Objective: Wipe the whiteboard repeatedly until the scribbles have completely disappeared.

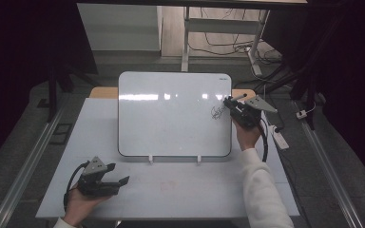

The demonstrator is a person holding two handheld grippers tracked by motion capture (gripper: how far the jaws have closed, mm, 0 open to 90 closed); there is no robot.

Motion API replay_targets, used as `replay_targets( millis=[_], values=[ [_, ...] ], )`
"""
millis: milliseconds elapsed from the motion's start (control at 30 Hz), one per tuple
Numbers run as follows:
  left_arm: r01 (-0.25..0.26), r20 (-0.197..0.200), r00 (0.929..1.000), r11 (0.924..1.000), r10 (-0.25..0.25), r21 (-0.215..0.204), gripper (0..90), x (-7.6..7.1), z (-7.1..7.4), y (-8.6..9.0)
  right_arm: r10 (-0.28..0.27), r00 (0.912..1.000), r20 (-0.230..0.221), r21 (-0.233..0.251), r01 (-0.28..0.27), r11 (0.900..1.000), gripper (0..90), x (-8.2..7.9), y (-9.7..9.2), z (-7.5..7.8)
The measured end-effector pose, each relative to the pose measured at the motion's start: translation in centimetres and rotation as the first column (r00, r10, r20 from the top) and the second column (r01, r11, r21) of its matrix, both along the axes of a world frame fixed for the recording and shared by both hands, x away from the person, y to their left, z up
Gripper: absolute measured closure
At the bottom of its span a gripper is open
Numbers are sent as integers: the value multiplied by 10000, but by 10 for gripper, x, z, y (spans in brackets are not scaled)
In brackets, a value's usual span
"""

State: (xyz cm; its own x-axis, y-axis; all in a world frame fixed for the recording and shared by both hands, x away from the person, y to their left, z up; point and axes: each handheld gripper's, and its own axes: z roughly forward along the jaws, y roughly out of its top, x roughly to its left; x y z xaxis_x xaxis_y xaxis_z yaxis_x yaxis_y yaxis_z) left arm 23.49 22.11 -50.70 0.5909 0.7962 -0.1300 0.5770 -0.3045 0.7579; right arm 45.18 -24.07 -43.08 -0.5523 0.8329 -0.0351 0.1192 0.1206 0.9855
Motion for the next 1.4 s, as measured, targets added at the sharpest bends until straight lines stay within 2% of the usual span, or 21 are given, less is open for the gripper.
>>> replay_targets(
  millis=[33, 100, 167, 267, 300, 333, 400, 467, 533, 667, 733, 800, 867, 933, 967, 1000, 1100, 1133, 1200, 1267, 1400],
  values=[
    [1, -5, 10000, 10000, -1, 11, 250, 0, 0, 0, 599, 9982, -93, -531, -603, 9968, 778, -3, 9, -2],
    [14, -22, 10000, 10000, -14, 26, 250, 1, -1, 0, 677, 9977, -61, -860, -680, 9940, 778, -5, 11, -1],
    [34, -6, 10000, 10000, -34, 23, 250, 0, -1, 0, 583, 9983, -72, -847, -587, 9947, 778, -3, 4, 2],
    [-16, 22, 10000, 10000, 16, 0, 250, -1, 0, 0, 273, 9993, -262, -208, -279, 9994, 778, 0, -9, 3],
    [-21, 20, 10000, 10000, 21, -8, 250, 0, 0, 0, 392, 9988, -279, -487, -405, 9980, 778, -3, -6, 1],
    [-13, 7, 10000, 10000, 13, 3, 250, 0, 0, 0, 868, 9956, -360, -1118, -904, 9896, 778, -9, 2, -2],
    [11, -10, 10000, 10000, -11, 35, 250, 1, -1, -1, 941, 9949, -354, -1247, -979, 9874, 777, -9, 1, -1],
    [30, -4, 10000, 10000, -30, 45, 250, 0, 0, -1, 643, 9976, -260, -1094, -668, 9917, 778, -8, -3, 0],
    [24, 21, 10000, 10000, -24, 31, 250, 0, 0, -1, 330, 9987, -375, -472, -348, 9983, 778, -6, -11, 0],
    [-20, -21, 10000, 10000, 20, 15, 250, 2, -1, 1, 953, 9944, -456, -1279, -1004, 9867, 778, -16, 0, -7],
    [-6, -27, 10000, 10000, 6, 32, 250, 2, -1, 0, 773, 9966, -294, -1298, -805, 9883, 778, -15, -3, -5],
    [31, 14, 10000, 10000, -31, 61, 250, 0, 0, -1, 435, 9986, -304, -593, -452, 9972, 778, -11, -11, -6],
    [-2, 33, 10000, 10000, 2, 36, 250, 0, 0, 0, 640, 9973, -351, -772, -666, 9948, 778, -14, -6, -8],
    [-54, 6, 10000, 10000, 54, 16, 250, 1, 0, 1, 1209, 9919, -385, -1376, -1252, 9825, 778, -20, 5, -12],
    [-51, -4, 10000, 10000, 51, 20, 250, 2, -1, 1, 1203, 9923, -281, -1684, -1233, 9780, 778, -21, 8, -11],
    [-29, -23, 10000, 10000, 29, 22, 250, 2, -1, 0, 1150, 9930, -260, -1609, -1177, 9799, 778, -19, 6, -9],
    [29, 3, 10000, 10000, -29, 67, 250, 0, -1, -1, 516, 9983, -280, -554, -531, 9971, 778, -10, -8, -5],
    [15, 22, 10000, 10000, -15, 55, 250, 0, 0, -1, 539, 9981, -309, -573, -556, 9968, 778, -11, -6, -6],
    [-39, 16, 10000, 10000, 39, 5, 250, 1, 0, 1, 1161, 9922, -459, -1172, -1208, 9857, 778, -18, 4, -11],
    [-45, -18, 10000, 10000, 45, 4, 250, 2, -1, 1, 1337, 9903, -375, -1605, -1380, 9773, 778, -21, 9, -12],
    [32, -4, 10000, 10000, -32, 76, 250, 1, -1, -1, 543, 9980, -314, -607, -562, 9966, 778, -9, -5, -4]
  ],
)
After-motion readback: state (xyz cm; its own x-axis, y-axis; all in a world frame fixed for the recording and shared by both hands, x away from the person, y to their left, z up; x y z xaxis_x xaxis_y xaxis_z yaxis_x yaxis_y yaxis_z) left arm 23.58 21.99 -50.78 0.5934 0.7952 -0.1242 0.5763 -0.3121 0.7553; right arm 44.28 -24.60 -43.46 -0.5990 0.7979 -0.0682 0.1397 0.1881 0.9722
